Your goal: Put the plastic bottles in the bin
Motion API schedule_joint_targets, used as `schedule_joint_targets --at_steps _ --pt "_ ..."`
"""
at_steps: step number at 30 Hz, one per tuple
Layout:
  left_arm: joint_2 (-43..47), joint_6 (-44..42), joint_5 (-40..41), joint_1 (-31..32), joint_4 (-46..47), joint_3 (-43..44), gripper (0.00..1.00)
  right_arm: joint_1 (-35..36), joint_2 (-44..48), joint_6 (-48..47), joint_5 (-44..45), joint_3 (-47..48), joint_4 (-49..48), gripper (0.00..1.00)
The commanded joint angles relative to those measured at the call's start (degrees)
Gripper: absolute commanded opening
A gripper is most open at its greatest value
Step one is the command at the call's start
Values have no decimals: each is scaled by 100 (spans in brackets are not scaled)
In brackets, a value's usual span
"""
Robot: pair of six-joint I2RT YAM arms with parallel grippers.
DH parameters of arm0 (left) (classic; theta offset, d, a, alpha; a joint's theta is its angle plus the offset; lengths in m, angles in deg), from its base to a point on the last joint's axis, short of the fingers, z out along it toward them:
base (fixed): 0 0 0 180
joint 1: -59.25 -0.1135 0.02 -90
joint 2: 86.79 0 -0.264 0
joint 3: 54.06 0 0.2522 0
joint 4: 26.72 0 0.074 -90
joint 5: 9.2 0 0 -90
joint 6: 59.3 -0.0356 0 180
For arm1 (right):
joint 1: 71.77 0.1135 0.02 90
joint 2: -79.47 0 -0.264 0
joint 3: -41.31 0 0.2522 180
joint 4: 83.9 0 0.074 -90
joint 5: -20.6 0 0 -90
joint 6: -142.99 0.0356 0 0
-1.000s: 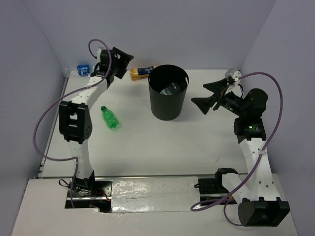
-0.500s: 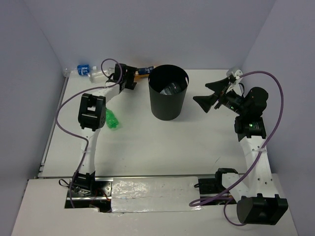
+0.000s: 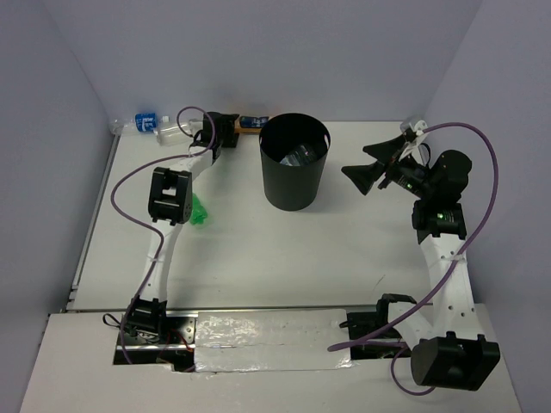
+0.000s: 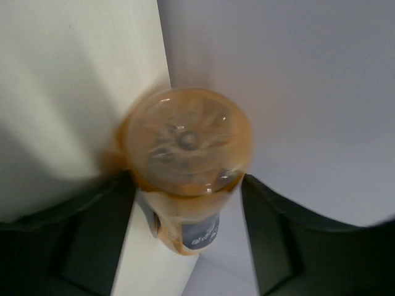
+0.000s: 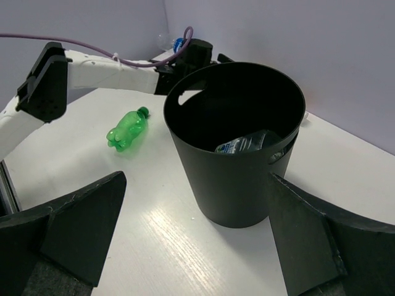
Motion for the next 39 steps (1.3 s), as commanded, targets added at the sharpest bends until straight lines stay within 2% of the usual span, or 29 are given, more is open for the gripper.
schedule_joint_targets --at_steps 1,3,4,8,11,14,17,21,26,32,39 --pt "-350 71 154 -88 -1 406 75 -80 14 99 -162 37 -130 100" --pt "-412 10 48 -132 78 495 67 -124 23 99 -179 28 -147 100" --pt "-421 -26 -48 -158 121 486 58 -141 32 134 -188 19 -156 100" --pt "-106 -306 -276 -202 472 109 34 -229 76 230 -259 -42 -270 100" --pt "367 -701 -417 -203 762 -260 23 -299 129 327 -320 -77 -349 100" --pt "842 -1062 -549 -185 921 -682 19 -396 225 432 -390 -121 -437 100" --pt "1754 -1693 -655 -159 1027 -1147 14 -458 339 520 -443 -165 -525 100" --pt "2714 -2433 -568 -106 966 -1824 11 -502 462 661 -487 -227 -657 100" --pt "3847 -3433 -331 -71 790 -2229 7 -563 638 766 -557 -280 -745 100" --pt "4859 -4497 -110 175 509 -2256 4 -633 805 819 -637 -297 -780 100" --pt "5598 -5860 47 1201 -44 -2045 3 -677 911 899 -654 -341 -859 100"
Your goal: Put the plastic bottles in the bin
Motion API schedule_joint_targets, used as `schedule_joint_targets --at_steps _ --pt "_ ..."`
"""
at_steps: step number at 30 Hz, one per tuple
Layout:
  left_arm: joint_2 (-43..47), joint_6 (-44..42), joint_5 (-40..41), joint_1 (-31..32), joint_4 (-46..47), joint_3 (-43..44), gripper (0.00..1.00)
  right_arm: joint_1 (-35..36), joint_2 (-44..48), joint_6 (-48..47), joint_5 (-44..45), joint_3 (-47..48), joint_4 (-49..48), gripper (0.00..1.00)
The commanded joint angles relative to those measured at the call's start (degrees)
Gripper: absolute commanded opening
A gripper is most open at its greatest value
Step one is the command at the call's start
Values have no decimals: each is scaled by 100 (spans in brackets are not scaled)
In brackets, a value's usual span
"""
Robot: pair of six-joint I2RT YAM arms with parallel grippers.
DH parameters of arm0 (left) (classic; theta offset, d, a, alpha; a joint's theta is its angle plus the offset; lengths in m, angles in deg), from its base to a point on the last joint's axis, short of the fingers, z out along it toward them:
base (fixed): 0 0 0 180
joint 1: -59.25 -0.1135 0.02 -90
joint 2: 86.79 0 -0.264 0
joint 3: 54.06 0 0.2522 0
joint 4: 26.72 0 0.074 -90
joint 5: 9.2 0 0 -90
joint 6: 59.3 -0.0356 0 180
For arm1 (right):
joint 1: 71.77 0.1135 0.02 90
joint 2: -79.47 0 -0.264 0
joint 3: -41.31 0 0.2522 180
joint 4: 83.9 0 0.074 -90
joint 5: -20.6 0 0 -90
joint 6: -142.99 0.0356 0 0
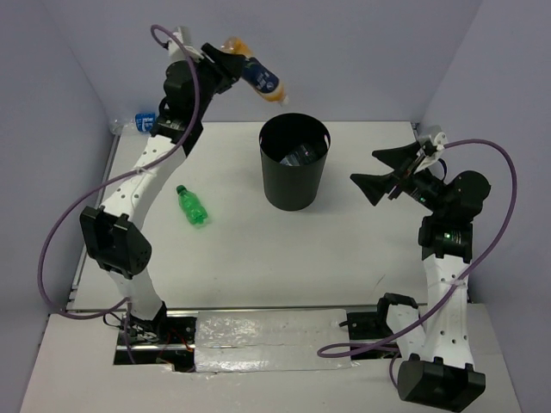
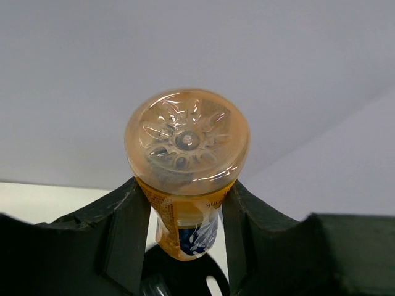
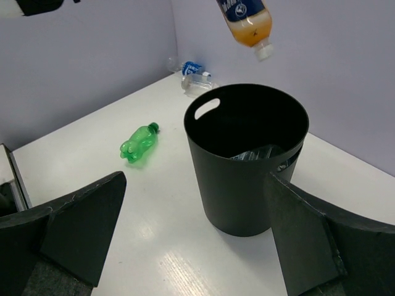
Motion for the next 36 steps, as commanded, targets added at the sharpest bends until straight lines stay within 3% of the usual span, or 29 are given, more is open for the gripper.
schedule_joint_targets --at_steps 1,9,11,12,14,15,19,22,24,29,34,36 --pt "403 -1088 179 576 -305 158 3 -70 120 92 -81 -64 -333 100" --pt "852 -2495 1014 1586 -920 -237 5 -149 260 233 -178 -90 -429 100" --pt "826 -2653 1093 1736 -991 -255 15 -166 278 259 -196 -90 -447 100" --pt "808 -2741 1189 1781 -1226 -238 21 -158 287 268 -196 -90 -447 100" --pt "773 -2794 1190 1851 -1351 -203 49 -175 322 259 -213 -90 -438 100" --pt "747 -2820 1155 1869 -1491 -150 70 -175 322 242 -222 -107 -438 100" --pt "747 -2873 945 1887 -1903 87 99 95 226 260 -223 -178 -579 100" --pt "896 -2935 812 1887 -2142 140 99 736 6 -833 268 225 587 100" --pt "1149 -2961 804 1887 -2213 44 99 1719 -221 -1338 1021 576 1350 100" --pt "1949 -3251 645 1851 -2441 -605 99 3443 -960 -2306 2254 1445 2101 100" --pt "3478 -3401 1022 1703 -2424 -2070 99 5278 -2602 -2913 3694 2501 2980 100" --pt "4222 -3418 1522 1658 -2310 -2555 100 5676 -3504 -2905 4039 3090 3234 100"
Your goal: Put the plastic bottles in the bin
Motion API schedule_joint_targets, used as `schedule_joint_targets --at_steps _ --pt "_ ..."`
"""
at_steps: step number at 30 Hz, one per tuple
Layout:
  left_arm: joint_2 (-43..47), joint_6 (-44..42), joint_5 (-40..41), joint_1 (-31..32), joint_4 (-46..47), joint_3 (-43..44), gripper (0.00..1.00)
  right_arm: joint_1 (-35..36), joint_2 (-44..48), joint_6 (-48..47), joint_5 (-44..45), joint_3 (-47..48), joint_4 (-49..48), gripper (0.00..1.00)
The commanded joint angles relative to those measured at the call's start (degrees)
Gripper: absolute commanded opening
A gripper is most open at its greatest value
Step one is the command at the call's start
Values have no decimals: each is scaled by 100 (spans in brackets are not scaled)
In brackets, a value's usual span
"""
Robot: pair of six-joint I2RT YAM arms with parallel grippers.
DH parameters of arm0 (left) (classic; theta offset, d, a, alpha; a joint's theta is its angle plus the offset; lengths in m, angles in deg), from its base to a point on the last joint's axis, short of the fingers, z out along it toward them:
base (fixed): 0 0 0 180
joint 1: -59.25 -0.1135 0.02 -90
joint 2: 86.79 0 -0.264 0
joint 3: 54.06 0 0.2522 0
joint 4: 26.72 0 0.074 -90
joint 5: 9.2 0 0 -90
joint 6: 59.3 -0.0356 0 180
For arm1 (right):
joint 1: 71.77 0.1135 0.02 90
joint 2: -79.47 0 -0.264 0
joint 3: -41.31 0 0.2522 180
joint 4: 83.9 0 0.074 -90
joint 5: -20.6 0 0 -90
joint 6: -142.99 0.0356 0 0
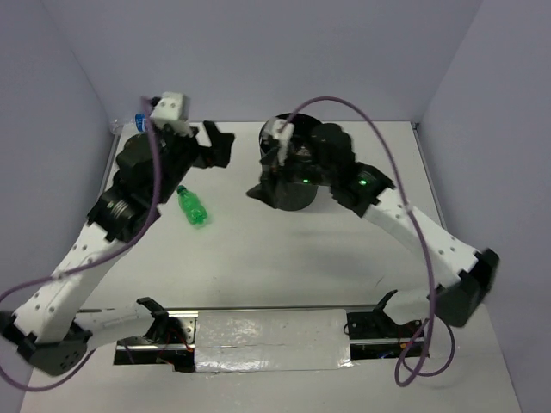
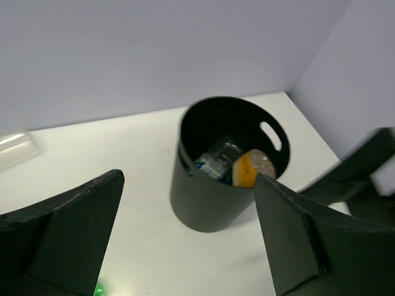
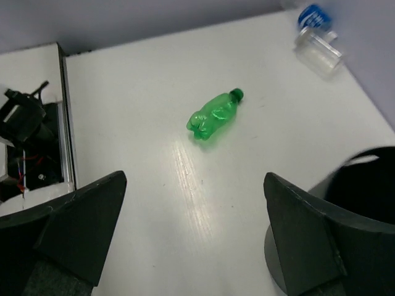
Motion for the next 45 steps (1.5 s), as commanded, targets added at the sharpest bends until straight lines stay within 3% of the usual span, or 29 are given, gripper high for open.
schedule_joint_targets --at_steps 1,4,7,13,18,25,34,36,43,45 --pt "1037 -188 730 -152 271 -986 99 824 -1133 -324 1320 780 772 100" --pt "2074 -311 1345 -213 606 -2026 99 1108 -2363 229 1630 1799 992 100" --pt "3075 -608 1899 -266 966 -2844 99 1415 -3951 914 2182 3439 1405 100" --pt "3720 -865 2358 -345 1213 -3610 99 1697 -5573 1917 2922 5289 1907 100" --pt "4037 -751 2068 -652 1230 -3944 99 1706 -6276 2260 3265 5387 1450 100" --pt "4055 -434 1383 -1074 1177 -3936 99 1706 -7094 2612 2747 5810 1406 100" --pt "4098 -337 1171 -1268 1151 -3945 99 1689 -7586 3139 2589 6021 1300 96" --pt "4090 -337 1162 -1277 1151 -3945 99 1689 -7648 3192 2545 6021 1265 91" --pt "4037 -328 1101 -1294 1169 -3962 99 1575 -7394 3210 2009 5696 1037 43" --pt "4019 -320 1109 -1295 1178 -3962 100 1548 -7062 3105 1877 5425 1010 36"
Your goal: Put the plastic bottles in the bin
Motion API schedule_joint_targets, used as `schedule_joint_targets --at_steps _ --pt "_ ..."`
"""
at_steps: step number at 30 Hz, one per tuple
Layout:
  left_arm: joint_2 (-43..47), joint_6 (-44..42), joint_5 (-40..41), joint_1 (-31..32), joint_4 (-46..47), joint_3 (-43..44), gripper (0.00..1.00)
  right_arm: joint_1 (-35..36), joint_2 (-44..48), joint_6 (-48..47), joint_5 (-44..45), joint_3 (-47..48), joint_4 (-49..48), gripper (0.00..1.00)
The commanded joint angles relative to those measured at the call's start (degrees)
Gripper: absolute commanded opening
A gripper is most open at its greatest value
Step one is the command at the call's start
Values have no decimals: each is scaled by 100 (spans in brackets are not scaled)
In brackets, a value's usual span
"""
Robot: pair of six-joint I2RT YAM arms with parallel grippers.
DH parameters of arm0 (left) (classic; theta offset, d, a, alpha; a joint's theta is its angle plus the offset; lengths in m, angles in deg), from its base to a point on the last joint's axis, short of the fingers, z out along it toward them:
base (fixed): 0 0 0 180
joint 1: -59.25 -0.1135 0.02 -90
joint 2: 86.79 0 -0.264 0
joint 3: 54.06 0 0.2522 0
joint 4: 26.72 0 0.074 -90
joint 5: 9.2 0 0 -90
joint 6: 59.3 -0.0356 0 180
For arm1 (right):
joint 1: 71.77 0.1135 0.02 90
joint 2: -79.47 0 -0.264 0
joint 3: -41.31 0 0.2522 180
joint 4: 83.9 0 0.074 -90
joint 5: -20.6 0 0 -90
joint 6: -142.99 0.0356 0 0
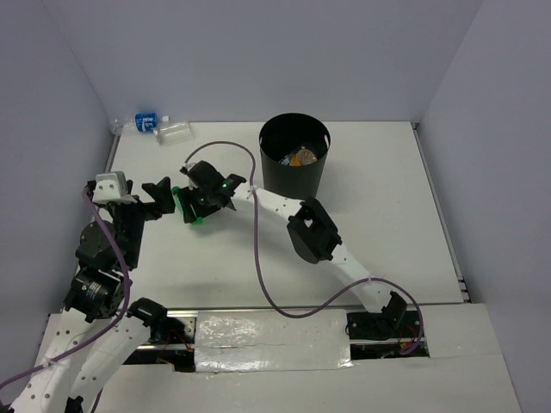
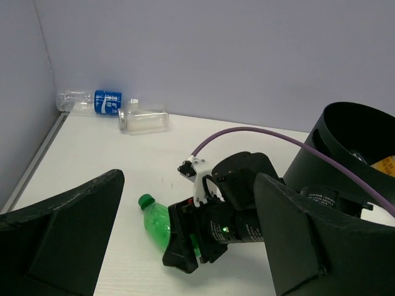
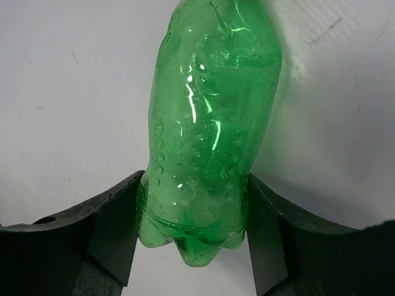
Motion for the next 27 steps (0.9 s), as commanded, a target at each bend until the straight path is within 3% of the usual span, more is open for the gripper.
schedule_joint_targets --at_steps 1,5,12,17,22,27 --pt "-7 96 -58 -40 318 20 99 -82 747 -239 -359 -329 -262 31" --pt "-24 96 -5 -84 336 -6 99 -109 1801 -1029 -980 -1232 -271 21" --pt "-94 122 -49 -172 398 -68 100 -345 4488 -2821 -1879 -2526 53 13" --pt "-235 227 -356 -277 477 -85 99 -758 5861 -3605 -1696 -2914 458 13" --pt "-542 482 -988 -382 486 20 99 -1951 6233 -4440 -1556 -2546 1503 13" --pt "-1017 904 -1867 -611 538 196 99 -2868 6409 -5354 -888 -2930 1436 17"
